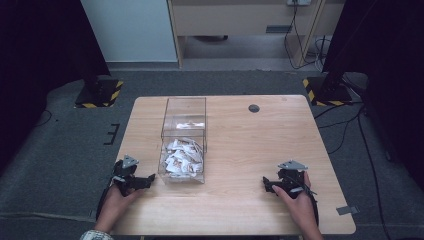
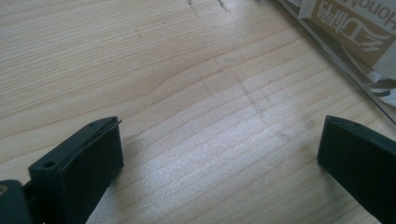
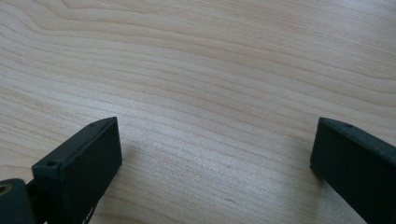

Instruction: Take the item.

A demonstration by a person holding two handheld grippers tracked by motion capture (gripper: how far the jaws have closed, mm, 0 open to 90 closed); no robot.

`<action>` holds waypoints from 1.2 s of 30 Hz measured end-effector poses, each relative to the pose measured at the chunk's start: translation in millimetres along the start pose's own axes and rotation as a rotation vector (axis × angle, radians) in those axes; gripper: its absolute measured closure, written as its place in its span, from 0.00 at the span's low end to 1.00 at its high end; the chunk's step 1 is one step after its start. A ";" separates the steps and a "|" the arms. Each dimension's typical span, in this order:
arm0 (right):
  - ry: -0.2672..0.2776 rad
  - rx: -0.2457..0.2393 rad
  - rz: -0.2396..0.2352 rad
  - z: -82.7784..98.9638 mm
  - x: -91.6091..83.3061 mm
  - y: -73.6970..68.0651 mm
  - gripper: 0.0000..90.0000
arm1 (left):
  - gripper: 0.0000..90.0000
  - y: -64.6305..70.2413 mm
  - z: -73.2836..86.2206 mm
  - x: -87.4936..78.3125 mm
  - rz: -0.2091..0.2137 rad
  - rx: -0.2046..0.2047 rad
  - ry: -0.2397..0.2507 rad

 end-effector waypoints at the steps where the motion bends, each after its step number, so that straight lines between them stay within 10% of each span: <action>1: 0.000 0.000 0.000 0.0 0.0 0.0 0.03 | 0.00 0.0 0.0 0.1 0.000 0.000 0.001; 36: 0.011 -0.054 -0.066 -14.5 -17.3 -21.1 0.12 | 0.00 0.1 0.0 0.0 0.001 0.000 0.000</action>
Point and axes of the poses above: each handheld gripper's, and its own axes: x roughly forward along the jaws, z roughly out of its underside, y roughly to its right, the point moved 5 cm from there along x, roughly forward along the jaws, and after that the axes turned 9 degrees about -x, right-handed, at the moved point
